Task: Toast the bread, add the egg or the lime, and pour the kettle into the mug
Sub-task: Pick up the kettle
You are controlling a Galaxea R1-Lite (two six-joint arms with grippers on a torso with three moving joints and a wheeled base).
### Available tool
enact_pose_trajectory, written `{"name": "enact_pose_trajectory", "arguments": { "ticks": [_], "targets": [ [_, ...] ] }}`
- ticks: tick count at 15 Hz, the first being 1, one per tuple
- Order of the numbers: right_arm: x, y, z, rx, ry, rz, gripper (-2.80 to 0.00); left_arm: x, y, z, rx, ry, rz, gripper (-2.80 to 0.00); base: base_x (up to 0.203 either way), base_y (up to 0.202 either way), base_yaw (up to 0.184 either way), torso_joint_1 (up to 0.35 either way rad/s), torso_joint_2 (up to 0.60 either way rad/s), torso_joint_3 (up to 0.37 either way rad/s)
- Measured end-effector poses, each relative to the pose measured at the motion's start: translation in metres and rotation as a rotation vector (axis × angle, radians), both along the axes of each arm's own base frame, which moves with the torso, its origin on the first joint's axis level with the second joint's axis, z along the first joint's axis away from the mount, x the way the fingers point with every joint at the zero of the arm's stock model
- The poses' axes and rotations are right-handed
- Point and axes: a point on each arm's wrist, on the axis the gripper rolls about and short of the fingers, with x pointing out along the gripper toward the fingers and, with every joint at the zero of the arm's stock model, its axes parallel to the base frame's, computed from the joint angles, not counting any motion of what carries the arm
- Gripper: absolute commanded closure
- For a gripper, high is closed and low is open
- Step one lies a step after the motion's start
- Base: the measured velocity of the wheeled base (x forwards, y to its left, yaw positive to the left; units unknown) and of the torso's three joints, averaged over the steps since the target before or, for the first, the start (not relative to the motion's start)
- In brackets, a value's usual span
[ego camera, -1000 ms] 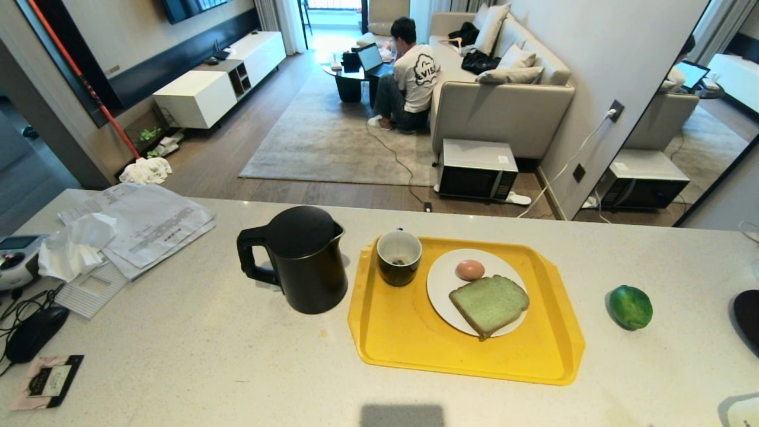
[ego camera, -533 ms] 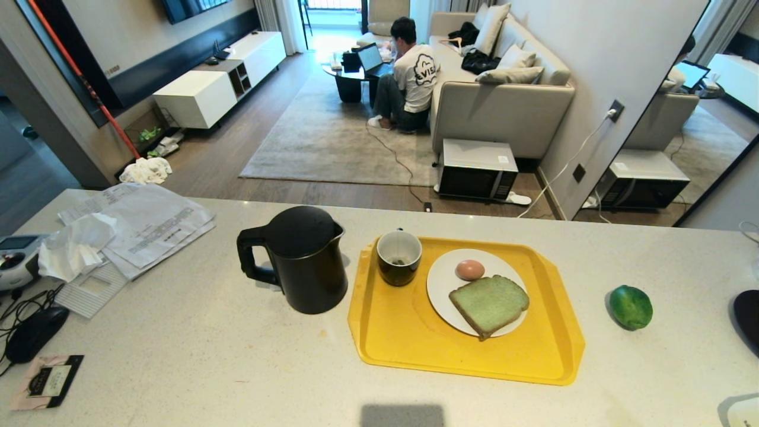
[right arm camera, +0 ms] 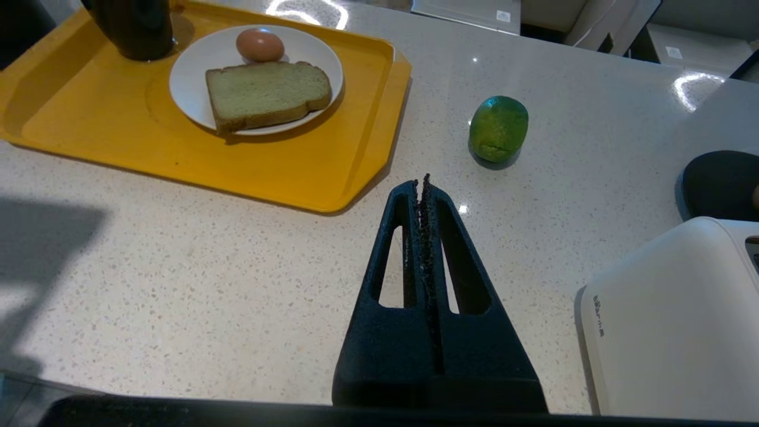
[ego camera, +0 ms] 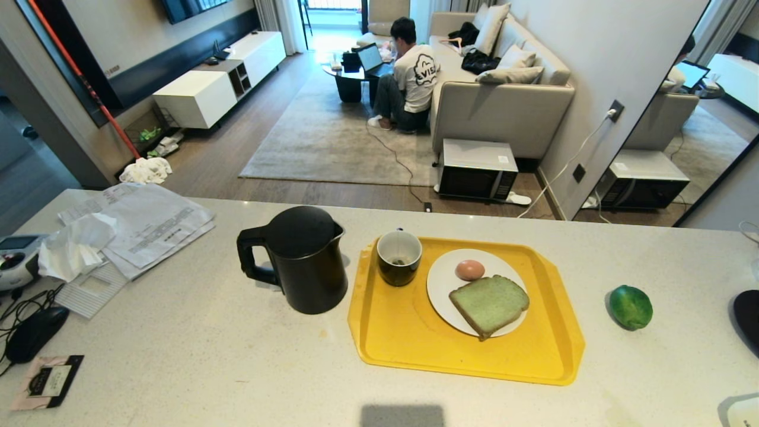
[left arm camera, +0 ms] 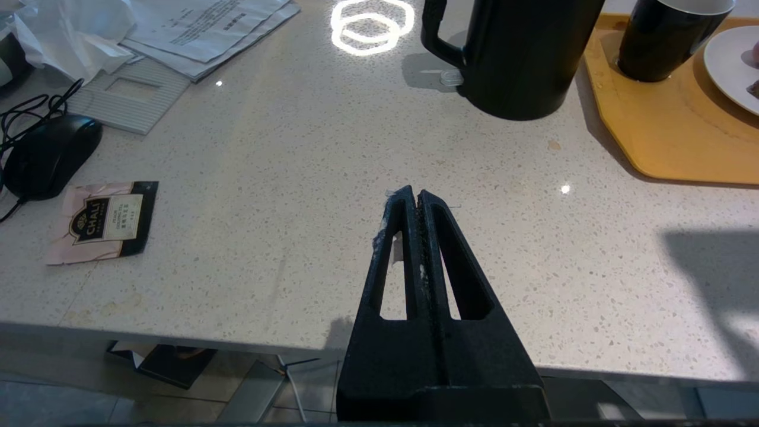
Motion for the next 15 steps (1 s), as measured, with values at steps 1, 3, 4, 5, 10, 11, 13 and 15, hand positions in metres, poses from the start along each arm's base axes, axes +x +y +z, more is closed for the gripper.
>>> {"name": "enact_pose_trajectory", "arguments": {
  "ticks": [1,3,4,5,10,11,13,15],
  "targets": [
    [-0.0004,0.0,-0.0001,0.001,-0.006,0.0,0.0,0.0,0.0,0.0001,0.0,-0.001,0.0,0.0,0.0,0.0,0.0,0.0,0.0,0.0],
    [-0.0009,0.0,-0.0003,0.001,-0.011,-0.001,0.0,0.0,0.0,0.0001,0.0,-0.001,-0.001,0.0,0.0,0.0,0.0,0.0,0.0,0.0],
    [-0.0009,0.0,-0.0002,0.001,-0.012,0.0,0.0,0.0,0.0,0.0,0.0,0.0,-0.001,0.0,0.0,0.0,0.0,0.0,0.0,0.0],
    [-0.001,0.0,-0.0003,0.001,-0.013,0.0,0.0,0.0,0.0,0.0001,0.0,-0.001,0.0,0.0,0.0,0.0,0.0,0.0,0.0,0.0],
    [-0.001,-0.0003,-0.0003,0.002,-0.014,-0.013,0.0,0.0,0.0,0.0001,0.0,-0.001,0.0,0.0,0.0,0.0,0.0,0.0,0.0,0.0],
    [-0.001,-0.0003,-0.0003,0.003,-0.014,-0.014,0.0,0.0,0.0,0.0001,0.0,-0.001,0.0,0.0,0.0,0.0,0.0,0.0,0.0,0.0],
    [-0.001,-0.0003,-0.0004,0.002,-0.013,-0.014,0.0,0.0,0.0,0.0,0.0,0.0,0.0,0.0,0.0,0.0,0.0,-0.064,0.15,0.066],
    [-0.001,-0.0003,-0.0004,0.003,-0.013,-0.014,0.0,0.0,0.0,0.0001,0.004,-0.001,0.0,0.0,0.0,0.0,0.0,-0.055,0.13,0.058]
  ]
}}
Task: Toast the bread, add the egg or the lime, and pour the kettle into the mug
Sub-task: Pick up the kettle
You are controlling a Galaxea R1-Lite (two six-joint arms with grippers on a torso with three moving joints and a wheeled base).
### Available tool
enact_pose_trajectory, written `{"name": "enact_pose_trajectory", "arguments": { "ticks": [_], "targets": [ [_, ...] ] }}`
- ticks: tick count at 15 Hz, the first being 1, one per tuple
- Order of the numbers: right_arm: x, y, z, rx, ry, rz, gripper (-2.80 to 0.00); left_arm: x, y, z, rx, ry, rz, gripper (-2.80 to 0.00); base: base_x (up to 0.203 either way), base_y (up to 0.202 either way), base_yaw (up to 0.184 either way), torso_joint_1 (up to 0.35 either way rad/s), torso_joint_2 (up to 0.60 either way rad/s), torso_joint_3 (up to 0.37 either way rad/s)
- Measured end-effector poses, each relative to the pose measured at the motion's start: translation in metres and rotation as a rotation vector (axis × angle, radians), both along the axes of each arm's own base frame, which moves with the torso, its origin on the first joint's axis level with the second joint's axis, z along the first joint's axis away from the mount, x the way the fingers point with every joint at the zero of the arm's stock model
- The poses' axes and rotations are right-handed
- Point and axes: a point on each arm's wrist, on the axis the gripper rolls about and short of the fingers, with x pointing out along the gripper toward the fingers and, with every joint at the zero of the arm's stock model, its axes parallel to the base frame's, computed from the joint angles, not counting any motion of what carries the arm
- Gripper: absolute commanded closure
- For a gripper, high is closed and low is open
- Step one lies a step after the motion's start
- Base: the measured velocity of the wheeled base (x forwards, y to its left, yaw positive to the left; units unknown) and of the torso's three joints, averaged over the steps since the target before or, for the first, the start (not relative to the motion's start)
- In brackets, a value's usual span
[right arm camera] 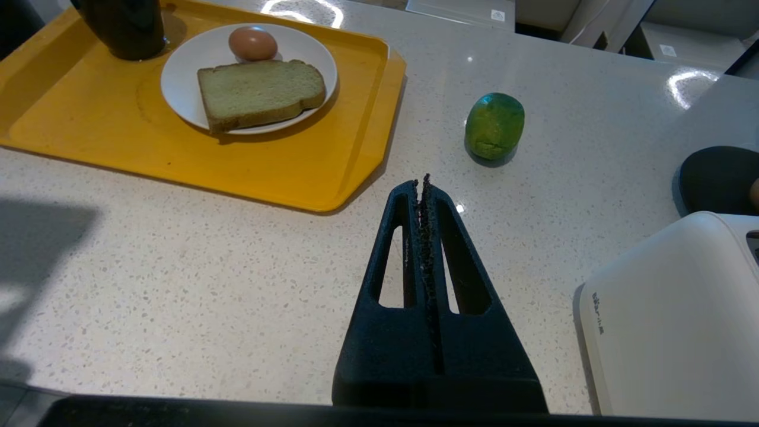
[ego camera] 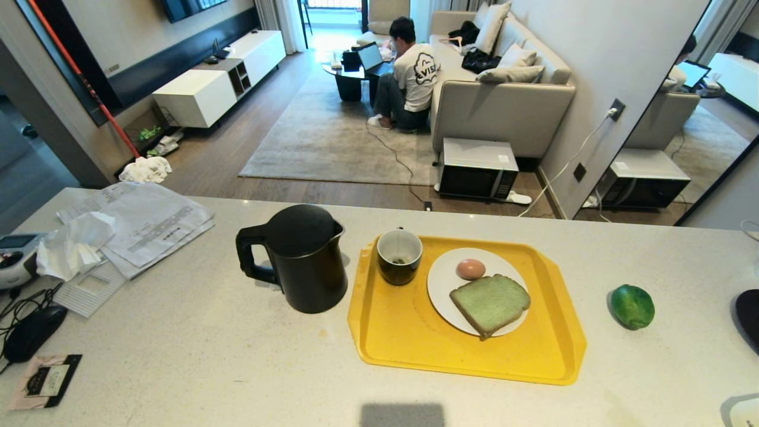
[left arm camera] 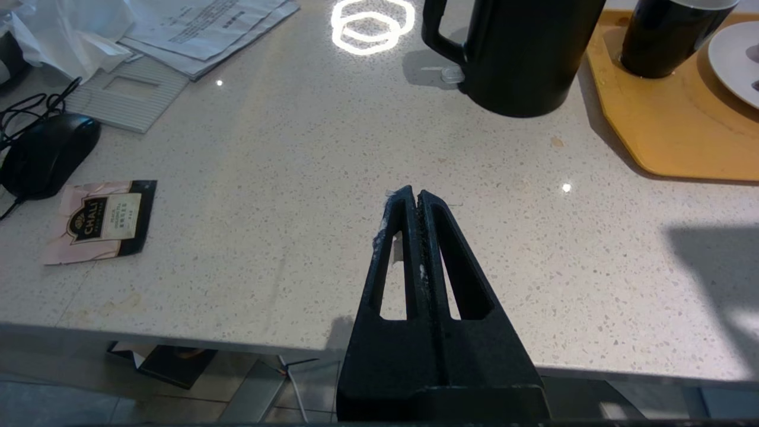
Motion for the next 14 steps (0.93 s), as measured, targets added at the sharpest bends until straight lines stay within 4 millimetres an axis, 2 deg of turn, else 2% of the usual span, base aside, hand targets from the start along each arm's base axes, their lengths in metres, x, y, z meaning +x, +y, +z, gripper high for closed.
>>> {"name": "enact_pose_trajectory", "arguments": {
  "ticks": [10,14],
  "targets": [
    [0.0,0.0,0.0001,-0.002,0.0,0.002,0.0,0.0,0.0,0.0,0.0,0.0,-0.001,0.0,0.0,0.0,0.0,-0.071,0.15,0.066],
    [0.0,0.0,0.0,-0.002,0.0,0.002,0.0,0.0,0.0,0.0001,-0.002,-0.001,0.001,0.0,0.0,0.0,0.0,0.0,0.0,0.0]
  ]
}}
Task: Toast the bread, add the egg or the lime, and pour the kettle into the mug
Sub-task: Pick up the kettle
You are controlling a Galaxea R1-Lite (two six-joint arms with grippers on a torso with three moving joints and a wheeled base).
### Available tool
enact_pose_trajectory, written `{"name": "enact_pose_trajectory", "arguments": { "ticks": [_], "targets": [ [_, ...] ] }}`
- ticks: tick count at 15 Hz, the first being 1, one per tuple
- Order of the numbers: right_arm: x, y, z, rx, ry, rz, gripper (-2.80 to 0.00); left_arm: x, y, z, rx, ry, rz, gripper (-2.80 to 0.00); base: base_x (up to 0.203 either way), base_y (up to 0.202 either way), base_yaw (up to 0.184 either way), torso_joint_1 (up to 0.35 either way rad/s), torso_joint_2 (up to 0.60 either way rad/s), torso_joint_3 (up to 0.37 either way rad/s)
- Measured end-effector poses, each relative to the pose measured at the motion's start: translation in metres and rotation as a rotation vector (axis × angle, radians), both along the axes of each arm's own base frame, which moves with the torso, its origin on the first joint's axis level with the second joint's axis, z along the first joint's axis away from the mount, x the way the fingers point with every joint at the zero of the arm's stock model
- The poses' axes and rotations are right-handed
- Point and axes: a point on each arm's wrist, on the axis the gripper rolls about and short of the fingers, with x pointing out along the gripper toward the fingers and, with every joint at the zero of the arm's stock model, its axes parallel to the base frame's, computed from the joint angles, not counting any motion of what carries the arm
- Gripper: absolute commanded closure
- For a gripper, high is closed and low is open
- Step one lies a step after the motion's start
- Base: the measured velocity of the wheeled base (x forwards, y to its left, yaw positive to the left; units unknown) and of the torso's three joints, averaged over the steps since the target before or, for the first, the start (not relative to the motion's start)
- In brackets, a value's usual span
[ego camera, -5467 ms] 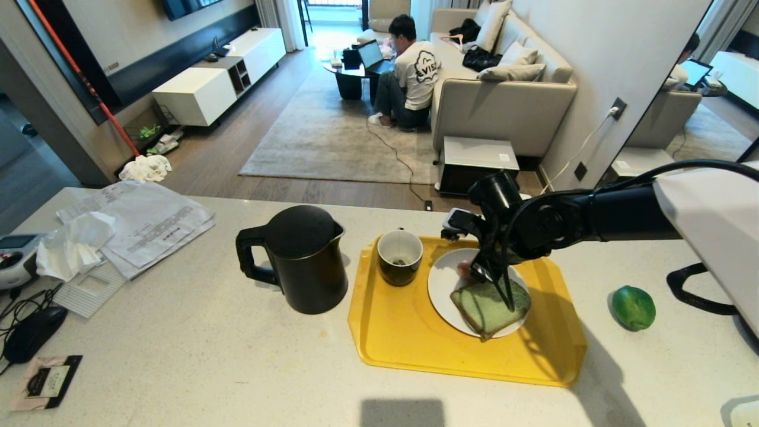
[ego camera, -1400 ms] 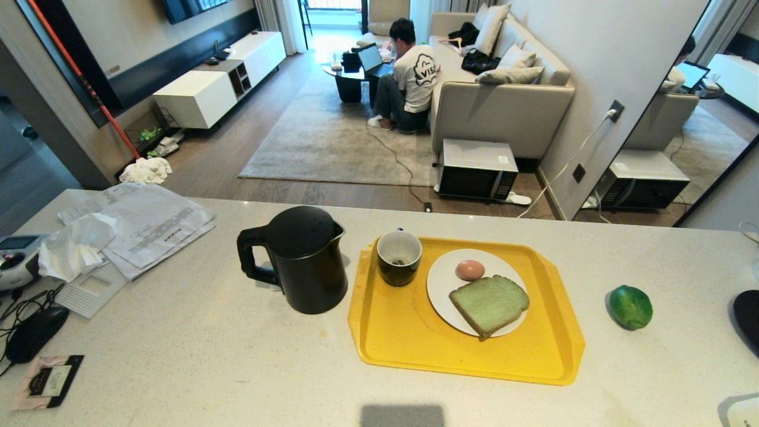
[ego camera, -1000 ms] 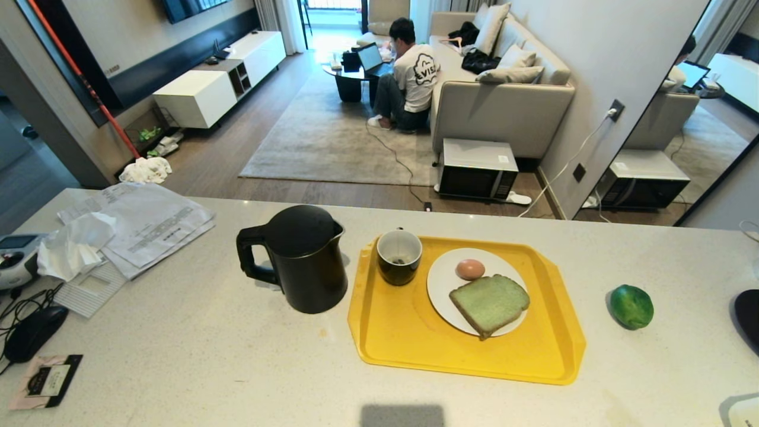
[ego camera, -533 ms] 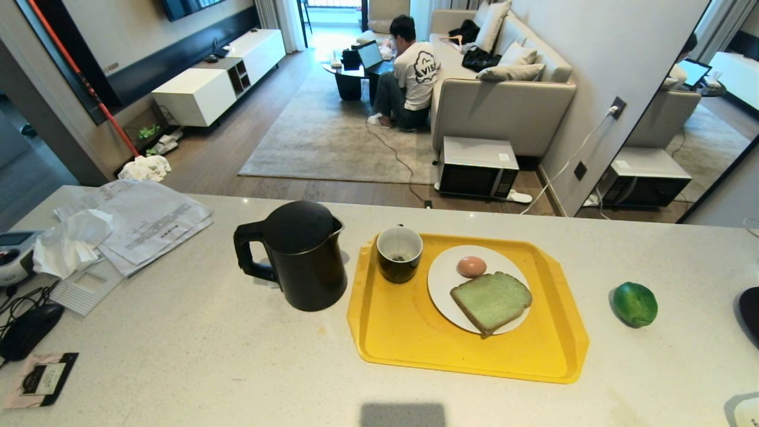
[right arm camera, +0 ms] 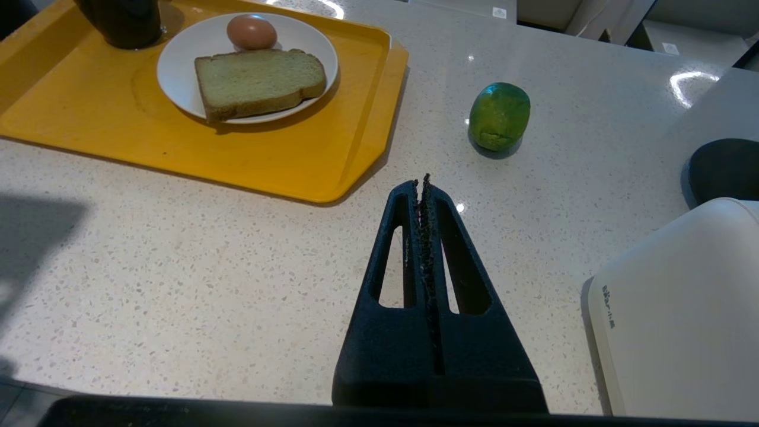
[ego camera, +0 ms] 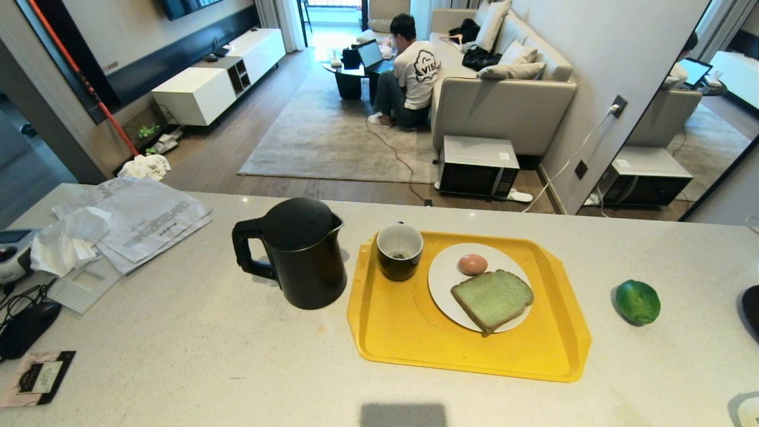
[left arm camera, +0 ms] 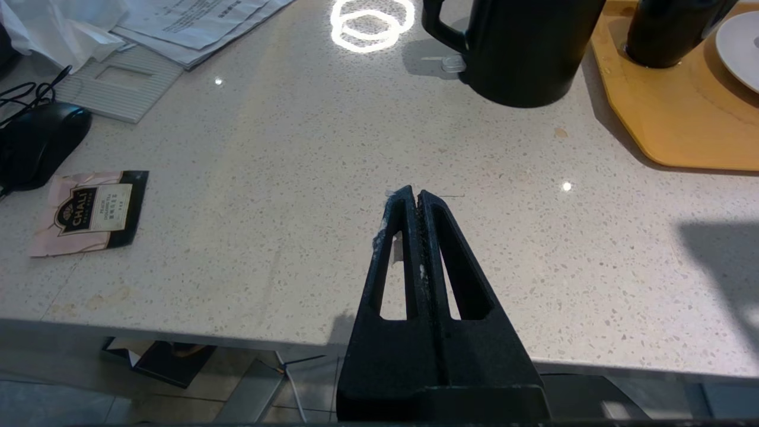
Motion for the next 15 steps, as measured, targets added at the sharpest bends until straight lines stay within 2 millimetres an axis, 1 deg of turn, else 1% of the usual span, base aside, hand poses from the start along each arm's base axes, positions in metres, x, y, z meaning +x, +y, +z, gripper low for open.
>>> {"name": "enact_pose_trajectory", "arguments": {
  "ticks": [11,15],
  "targets": [
    [0.0,0.0001,0.0001,-0.006,-0.001,0.007,0.0,0.0001,0.0,-0.0002,-0.002,0.0,-0.001,0.0,0.001,-0.003,-0.003,-0.002,0.0,0.002],
    [0.0,0.0002,0.0002,-0.006,-0.001,0.006,0.0,0.0001,0.0,-0.0004,-0.002,0.002,-0.001,0.0,0.0,0.119,-0.02,0.01,0.01,0.005]
  ]
}}
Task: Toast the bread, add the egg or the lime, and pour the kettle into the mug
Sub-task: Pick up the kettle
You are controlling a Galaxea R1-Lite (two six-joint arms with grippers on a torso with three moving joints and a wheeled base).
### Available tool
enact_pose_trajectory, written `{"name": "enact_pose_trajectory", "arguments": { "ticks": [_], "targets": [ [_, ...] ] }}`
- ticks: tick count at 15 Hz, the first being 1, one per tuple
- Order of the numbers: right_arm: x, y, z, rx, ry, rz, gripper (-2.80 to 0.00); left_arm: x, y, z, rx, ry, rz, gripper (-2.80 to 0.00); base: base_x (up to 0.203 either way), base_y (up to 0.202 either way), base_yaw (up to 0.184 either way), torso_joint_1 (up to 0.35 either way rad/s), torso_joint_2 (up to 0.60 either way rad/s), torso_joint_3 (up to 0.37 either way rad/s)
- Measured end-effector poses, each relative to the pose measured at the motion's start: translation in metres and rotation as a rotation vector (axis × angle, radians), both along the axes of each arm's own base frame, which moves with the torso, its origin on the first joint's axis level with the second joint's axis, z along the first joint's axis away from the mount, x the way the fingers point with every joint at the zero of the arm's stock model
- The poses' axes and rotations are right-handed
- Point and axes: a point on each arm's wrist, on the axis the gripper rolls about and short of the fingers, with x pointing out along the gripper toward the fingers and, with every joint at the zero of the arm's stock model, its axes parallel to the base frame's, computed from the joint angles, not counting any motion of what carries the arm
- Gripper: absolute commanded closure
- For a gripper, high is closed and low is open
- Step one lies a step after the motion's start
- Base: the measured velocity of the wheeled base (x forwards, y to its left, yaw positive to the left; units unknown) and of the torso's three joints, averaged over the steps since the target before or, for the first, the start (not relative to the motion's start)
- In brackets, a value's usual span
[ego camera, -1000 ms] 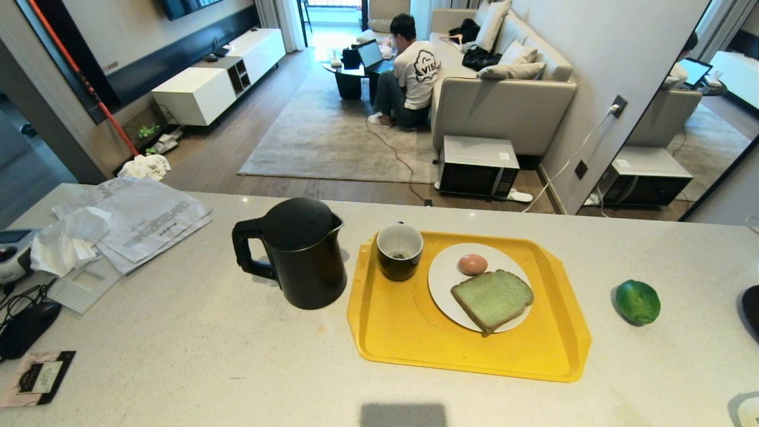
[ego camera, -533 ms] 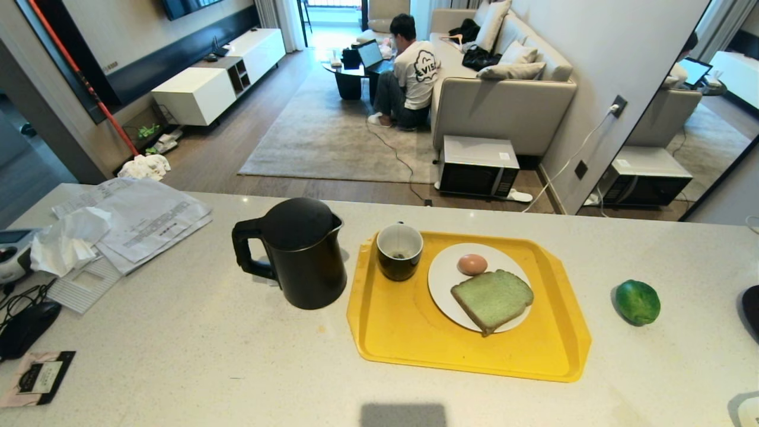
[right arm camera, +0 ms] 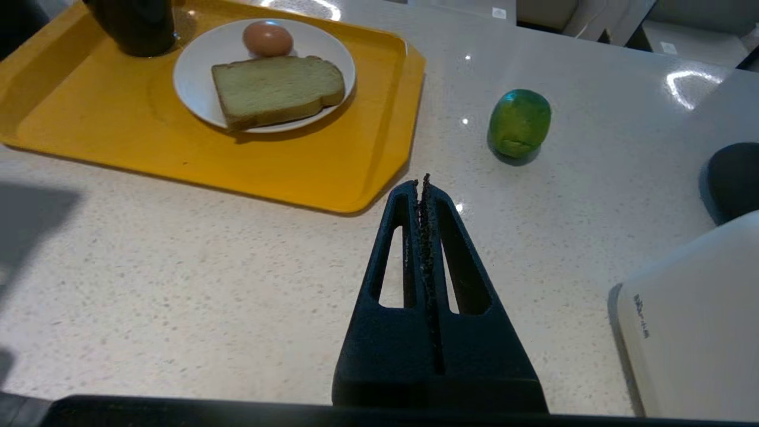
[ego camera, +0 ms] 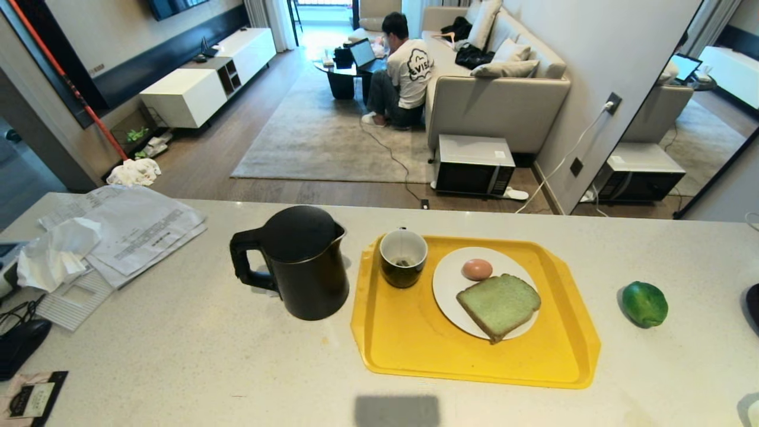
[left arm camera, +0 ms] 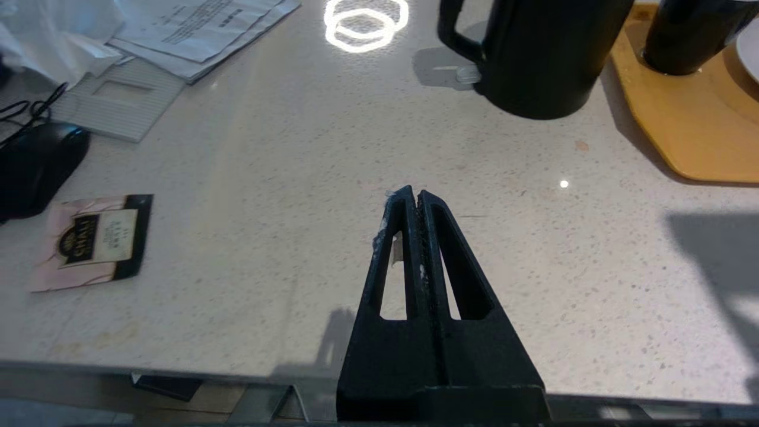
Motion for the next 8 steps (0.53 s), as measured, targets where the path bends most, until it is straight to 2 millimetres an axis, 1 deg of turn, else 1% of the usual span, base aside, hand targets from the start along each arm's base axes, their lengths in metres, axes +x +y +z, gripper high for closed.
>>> {"name": "enact_pose_trajectory", "arguments": {
  "ticks": [2,3,4,8],
  "targets": [
    [0.0,0.0,0.0,0.0,0.0,0.0,0.0,0.0,0.0,0.0002,0.0,-0.001,0.0,0.0,0.0,0.098,-0.007,-0.003,0.0,0.006],
    [0.0,0.0,0.0,0.0,0.0,0.0,0.0,-0.0001,0.0,0.0004,0.001,-0.002,0.0,0.0,0.0,0.0,0.0,0.0,0.0,0.0],
    [0.0,0.0,0.0,0.001,0.0,0.0,0.0,-0.0001,0.0,0.0004,0.001,-0.002,0.0,0.0,0.031,-0.028,-0.066,-0.011,0.0,0.002],
    [0.0,0.0,0.0,0.001,0.0,0.0,0.0,-0.0001,0.0,0.0003,0.001,-0.001,0.0,0.0,0.009,0.0,-0.007,0.011,0.0,-0.001]
  ]
}}
